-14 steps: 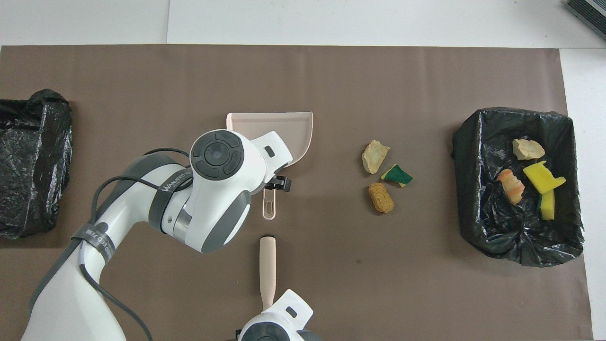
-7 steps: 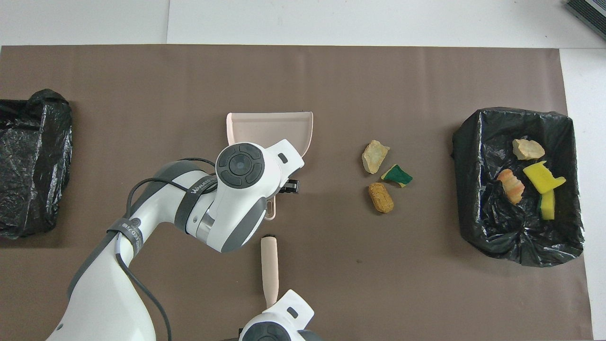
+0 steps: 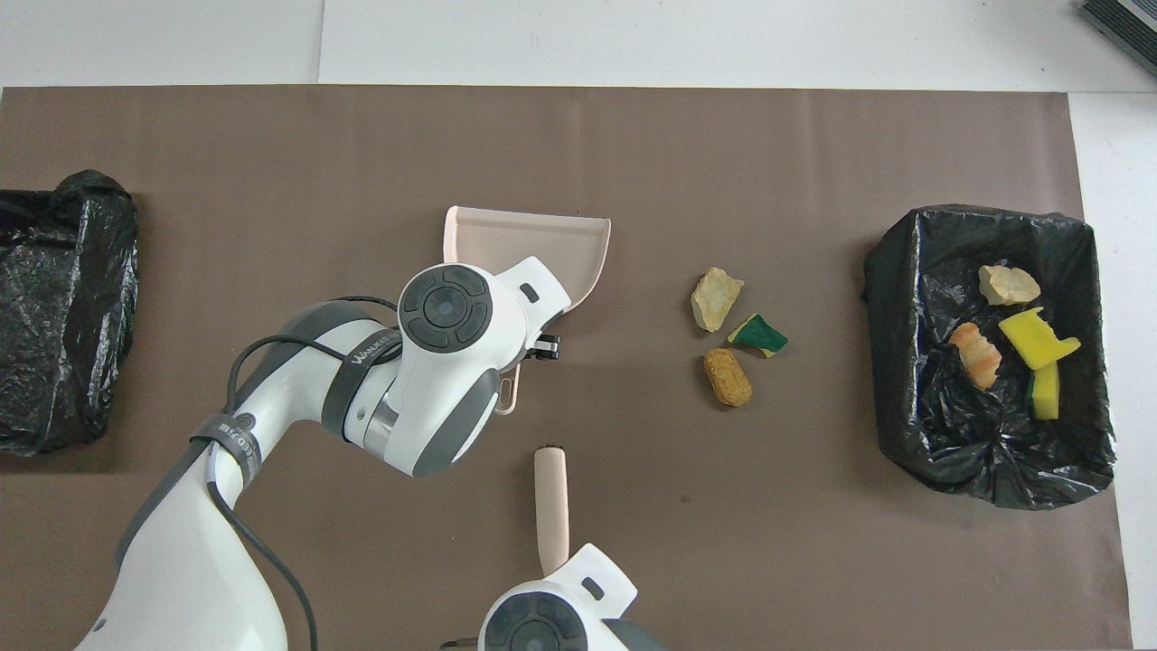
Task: Sweep and dump trash in bin
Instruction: 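Grasp the dustpan with the left gripper while the right gripper grasps the brush, then sweep the remaining trash into the dustpan with the right gripper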
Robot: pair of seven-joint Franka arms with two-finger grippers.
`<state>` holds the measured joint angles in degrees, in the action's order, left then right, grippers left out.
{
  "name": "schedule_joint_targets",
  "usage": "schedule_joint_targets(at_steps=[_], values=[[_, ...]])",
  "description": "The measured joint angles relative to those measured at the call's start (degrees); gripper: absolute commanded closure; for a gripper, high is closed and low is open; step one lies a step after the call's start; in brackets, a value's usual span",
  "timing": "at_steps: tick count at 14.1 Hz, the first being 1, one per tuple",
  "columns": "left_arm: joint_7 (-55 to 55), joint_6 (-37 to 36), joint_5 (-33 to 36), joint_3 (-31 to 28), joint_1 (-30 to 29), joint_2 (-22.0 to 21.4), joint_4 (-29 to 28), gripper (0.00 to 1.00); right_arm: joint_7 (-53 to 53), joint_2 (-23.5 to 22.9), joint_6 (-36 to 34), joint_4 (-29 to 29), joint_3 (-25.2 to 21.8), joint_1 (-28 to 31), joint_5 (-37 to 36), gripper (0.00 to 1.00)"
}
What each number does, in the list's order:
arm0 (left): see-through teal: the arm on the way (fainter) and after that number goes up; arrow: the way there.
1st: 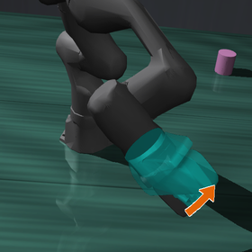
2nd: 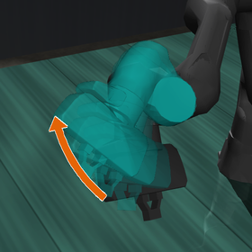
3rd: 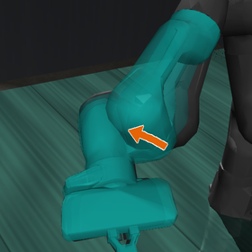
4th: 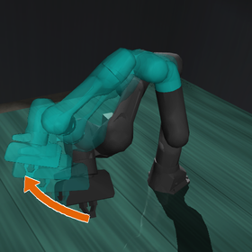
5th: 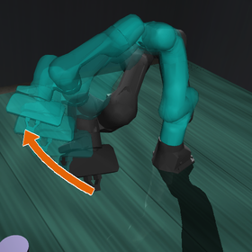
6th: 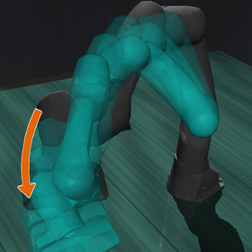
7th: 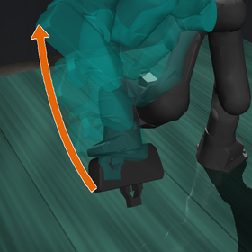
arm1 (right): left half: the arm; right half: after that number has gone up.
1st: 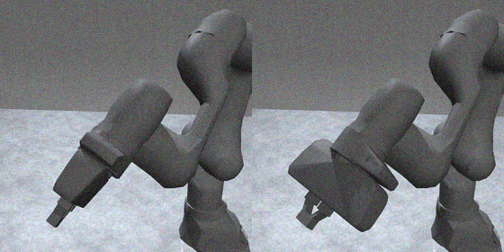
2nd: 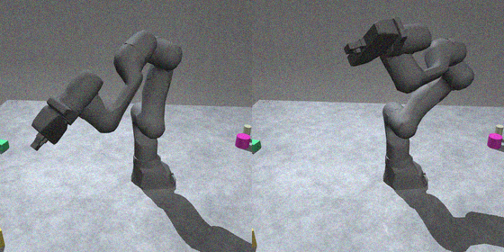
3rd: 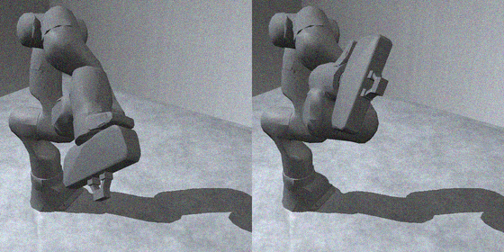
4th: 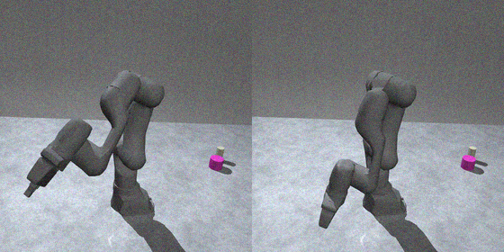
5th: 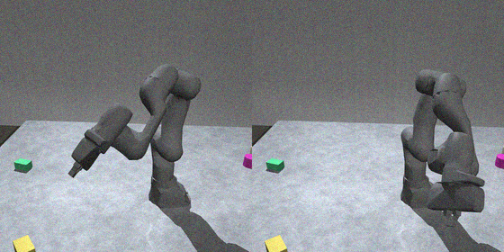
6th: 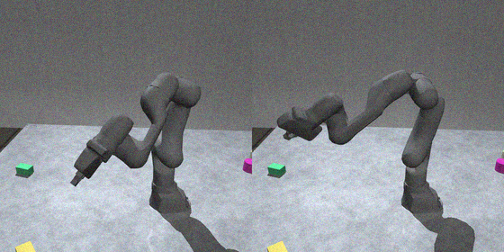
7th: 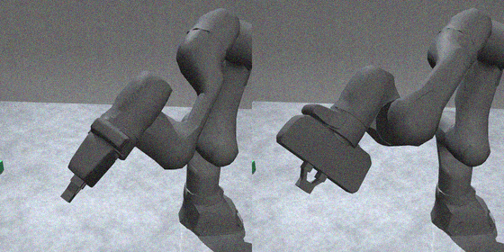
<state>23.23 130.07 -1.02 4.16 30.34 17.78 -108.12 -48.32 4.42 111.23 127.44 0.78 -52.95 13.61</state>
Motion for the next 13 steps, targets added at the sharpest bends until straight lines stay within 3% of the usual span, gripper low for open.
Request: schedule_joint_targets(at_steps=[3,5,9,13], values=[[-10.4,-0.7,1.4,-0.4,-2.5,-1.4,0.1,1.0,7.0,7.4,-10.2,-0.1,-0.2,8.3,-3.2,1.0],[-22.1,-1.8,1.6,-0.5,-4.4,-2.1,0.1,1.0,10.6,9.3,-12.4,-0.1,-0.4,12.6,-7.6,1.0],[-49.9,-2.1,4.5,-0.6,-6.5,-2.2,0.1,1.0,19.6,7.8,-12.3,0.2,-0.4,20.1,-19.7,1.0],[-62.1,-3.1,6.5,-0.2,-6.8,-2.2,0.1,1.0,30.2,5.4,-9.5,0.3,-0.4,29.6,-27.9,1.0]])
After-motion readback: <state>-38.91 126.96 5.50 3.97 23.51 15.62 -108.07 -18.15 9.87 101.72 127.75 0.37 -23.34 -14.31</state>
